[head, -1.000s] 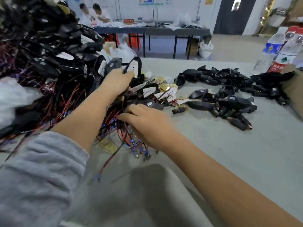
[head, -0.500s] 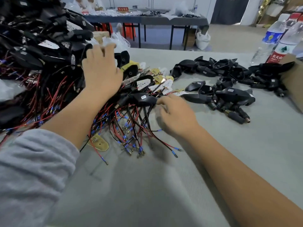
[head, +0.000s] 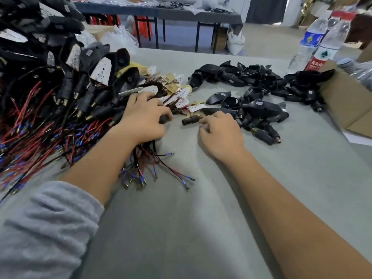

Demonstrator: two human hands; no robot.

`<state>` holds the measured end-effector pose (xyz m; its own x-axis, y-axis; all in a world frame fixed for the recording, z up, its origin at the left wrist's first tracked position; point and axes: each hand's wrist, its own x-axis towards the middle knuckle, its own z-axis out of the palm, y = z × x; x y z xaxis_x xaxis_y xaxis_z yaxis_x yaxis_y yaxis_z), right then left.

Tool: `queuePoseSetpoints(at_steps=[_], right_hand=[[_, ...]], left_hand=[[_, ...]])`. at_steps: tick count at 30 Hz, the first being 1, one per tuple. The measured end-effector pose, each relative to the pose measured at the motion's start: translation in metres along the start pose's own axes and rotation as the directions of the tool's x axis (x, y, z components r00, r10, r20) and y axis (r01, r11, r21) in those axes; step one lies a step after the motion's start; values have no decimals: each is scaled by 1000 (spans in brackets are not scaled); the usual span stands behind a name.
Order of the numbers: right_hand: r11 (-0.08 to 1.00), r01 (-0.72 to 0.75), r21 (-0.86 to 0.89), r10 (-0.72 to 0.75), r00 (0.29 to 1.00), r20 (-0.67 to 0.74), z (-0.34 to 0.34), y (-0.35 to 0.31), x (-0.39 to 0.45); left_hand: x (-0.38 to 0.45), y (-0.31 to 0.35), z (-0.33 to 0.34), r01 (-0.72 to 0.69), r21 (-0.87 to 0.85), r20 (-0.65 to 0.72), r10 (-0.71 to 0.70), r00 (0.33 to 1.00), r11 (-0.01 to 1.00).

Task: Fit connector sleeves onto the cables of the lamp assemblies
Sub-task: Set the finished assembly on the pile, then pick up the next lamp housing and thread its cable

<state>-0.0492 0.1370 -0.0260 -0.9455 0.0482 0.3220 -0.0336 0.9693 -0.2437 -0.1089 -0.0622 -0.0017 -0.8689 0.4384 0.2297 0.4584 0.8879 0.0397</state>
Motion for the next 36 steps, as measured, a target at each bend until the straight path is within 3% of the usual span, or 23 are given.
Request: queuePoseSetpoints(at_steps=[3,7,12,17,21,30,36], right_hand=[[998,63,26,-61,996,-69,4,-7,10],[985,170,22,-168,984,-58,11,-32,32],[959,280,44,-282,957,66,24,-59,56],[950,301,80,-312,927,210,32,-73,90],[935,353,42,-347,884,313,41,-86,101],[921,383,69,-389,896,215,28,-57,84],[954,299,-10,-287,926,245,13,-20,76]], left_hand=[[-3,-31,-5,-71,-31,-137,66,988,997],[-1,-51,-4,-53,6,-250,53,967,999],[16,-66,-3,95,-32,-415,-100,904,995],[25,-86,4,196,142,-572,-81,816,970],[29,-94,10,240,249,-590,-50,806,938],[26,-93,12,277,237,-587,-90,805,931],[26,-86,9,297,217,-515,-149,844,930]])
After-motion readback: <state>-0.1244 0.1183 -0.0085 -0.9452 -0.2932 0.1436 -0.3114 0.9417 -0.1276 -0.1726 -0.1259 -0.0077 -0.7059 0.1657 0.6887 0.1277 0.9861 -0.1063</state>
